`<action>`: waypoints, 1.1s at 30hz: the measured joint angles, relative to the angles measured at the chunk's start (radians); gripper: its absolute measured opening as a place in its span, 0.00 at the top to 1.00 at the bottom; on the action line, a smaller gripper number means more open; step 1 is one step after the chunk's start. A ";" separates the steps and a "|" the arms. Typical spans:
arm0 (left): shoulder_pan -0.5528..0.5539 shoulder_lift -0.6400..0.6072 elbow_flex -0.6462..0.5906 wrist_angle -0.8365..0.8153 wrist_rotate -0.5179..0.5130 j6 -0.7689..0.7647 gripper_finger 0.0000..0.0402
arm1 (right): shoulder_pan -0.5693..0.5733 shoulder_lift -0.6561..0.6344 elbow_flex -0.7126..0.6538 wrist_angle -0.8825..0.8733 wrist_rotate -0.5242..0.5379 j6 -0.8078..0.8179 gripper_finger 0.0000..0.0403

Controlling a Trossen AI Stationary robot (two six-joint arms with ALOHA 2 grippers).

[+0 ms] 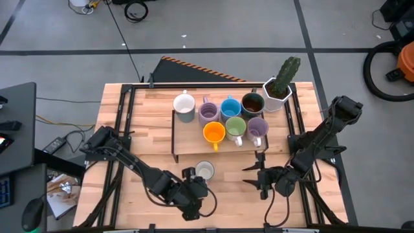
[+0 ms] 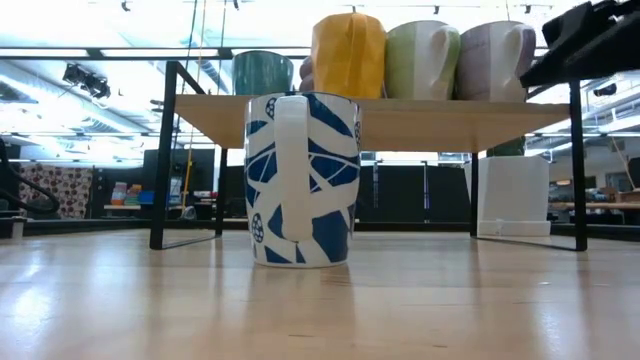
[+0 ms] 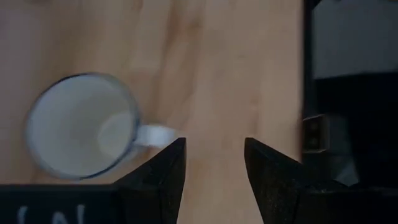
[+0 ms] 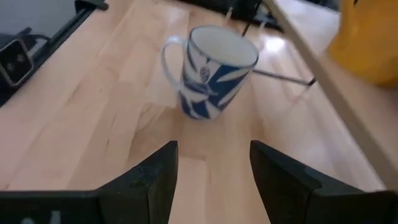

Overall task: Place coffee mugs
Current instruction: Put the white mug on the shelf

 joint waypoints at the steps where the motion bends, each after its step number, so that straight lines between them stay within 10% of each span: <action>1: 0.007 0.002 0.005 -0.028 0.003 0.010 0.58 | 0.000 0.001 0.000 0.017 0.010 -0.015 0.49; 16: 0.053 0.008 0.004 -0.103 0.029 0.316 0.58 | 0.000 0.001 0.000 0.118 0.001 -0.096 0.49; 33: 0.169 0.036 0.004 -0.002 0.137 0.277 0.58 | -0.001 0.002 0.000 0.119 -0.001 -0.076 0.49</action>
